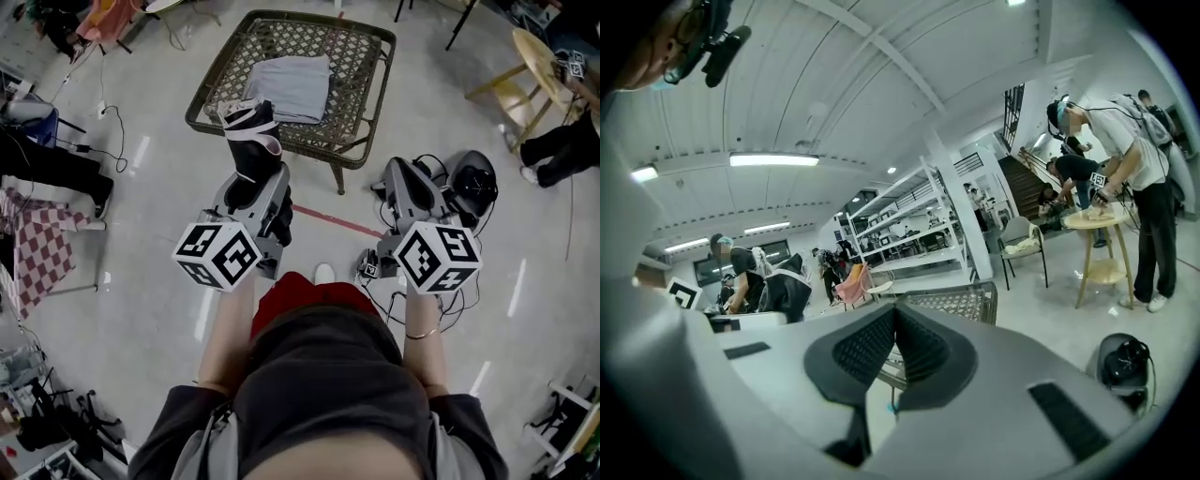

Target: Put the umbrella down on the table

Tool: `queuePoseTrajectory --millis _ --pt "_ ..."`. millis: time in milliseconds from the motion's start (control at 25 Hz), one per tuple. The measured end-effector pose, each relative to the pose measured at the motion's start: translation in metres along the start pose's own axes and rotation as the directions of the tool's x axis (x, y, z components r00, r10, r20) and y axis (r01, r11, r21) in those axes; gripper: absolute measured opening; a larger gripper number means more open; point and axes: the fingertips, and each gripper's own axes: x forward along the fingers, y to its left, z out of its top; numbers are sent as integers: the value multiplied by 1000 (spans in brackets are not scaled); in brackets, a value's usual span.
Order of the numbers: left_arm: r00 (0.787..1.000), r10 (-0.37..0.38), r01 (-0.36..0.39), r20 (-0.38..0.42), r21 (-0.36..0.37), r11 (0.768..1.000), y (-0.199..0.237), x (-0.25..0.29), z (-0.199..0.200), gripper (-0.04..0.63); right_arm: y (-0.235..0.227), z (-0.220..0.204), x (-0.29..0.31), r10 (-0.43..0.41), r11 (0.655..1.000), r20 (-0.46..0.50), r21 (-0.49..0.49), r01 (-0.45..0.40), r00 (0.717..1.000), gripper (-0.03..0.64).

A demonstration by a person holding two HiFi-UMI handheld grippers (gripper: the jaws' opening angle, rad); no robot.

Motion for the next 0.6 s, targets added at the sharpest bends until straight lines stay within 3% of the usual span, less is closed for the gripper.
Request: queuePoseTrajectory --millis 600 --pt "993 -105 105 -50 1 994 14 83 13 204 -38 14 36 -114 993 22 16 114 993 18"
